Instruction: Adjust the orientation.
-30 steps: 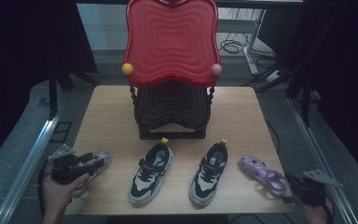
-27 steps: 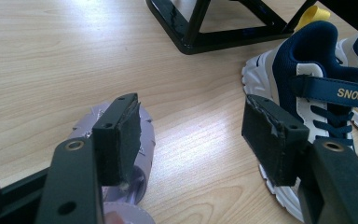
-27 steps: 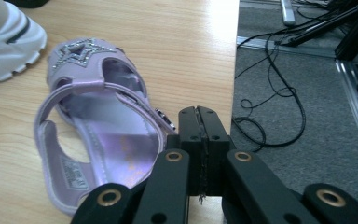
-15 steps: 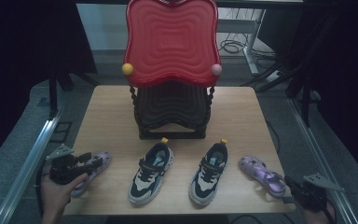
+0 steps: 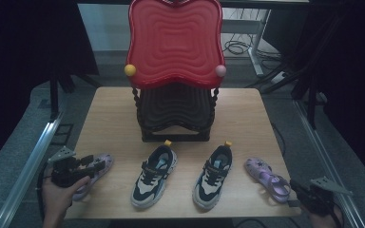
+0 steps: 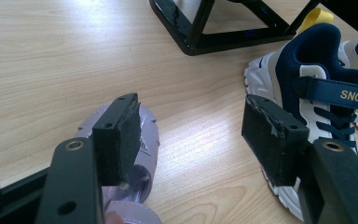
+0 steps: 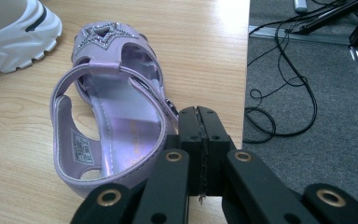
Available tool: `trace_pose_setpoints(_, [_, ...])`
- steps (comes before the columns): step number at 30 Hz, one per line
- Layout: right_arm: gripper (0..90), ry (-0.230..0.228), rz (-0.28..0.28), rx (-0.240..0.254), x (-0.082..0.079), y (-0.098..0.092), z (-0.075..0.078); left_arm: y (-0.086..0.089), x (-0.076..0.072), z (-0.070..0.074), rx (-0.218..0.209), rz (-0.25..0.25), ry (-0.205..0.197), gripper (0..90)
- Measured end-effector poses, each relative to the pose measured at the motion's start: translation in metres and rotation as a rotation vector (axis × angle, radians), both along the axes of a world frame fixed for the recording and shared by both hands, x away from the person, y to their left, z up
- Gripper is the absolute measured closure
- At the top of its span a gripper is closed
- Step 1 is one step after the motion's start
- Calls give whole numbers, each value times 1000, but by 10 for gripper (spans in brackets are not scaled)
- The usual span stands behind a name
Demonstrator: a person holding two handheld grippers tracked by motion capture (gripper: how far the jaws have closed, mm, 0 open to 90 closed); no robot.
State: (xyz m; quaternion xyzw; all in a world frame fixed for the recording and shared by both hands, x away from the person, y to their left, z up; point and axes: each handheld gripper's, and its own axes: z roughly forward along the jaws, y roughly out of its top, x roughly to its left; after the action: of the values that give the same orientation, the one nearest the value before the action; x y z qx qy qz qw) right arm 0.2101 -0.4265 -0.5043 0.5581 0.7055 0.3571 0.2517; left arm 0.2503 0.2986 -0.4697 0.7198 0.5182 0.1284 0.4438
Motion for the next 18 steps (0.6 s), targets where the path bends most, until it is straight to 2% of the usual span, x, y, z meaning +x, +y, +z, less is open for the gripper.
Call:
trace_pose_setpoints(5, [899, -10, -2, -15, -1, 1, 1, 1, 1, 2, -4, 2, -4, 376])
trace_pose_setpoints(7, [899, -36, -12, -50, 2, 2, 6, 1, 2, 2, -1, 2, -5, 376])
trace_pose_setpoints(11, [899, -103, 30, -59, 9, 10, 26, 0, 3, 4, 2, 4, -11, 377])
trace_pose_setpoints(14, [891, -127, 87, -29, 17, 19, 34, 0, 2, 5, 2, 4, -14, 377])
trace_pose_setpoints(18, [867, -131, 144, 25, 24, 28, 33, 1, 0, 5, 4, 12, -13, 377])
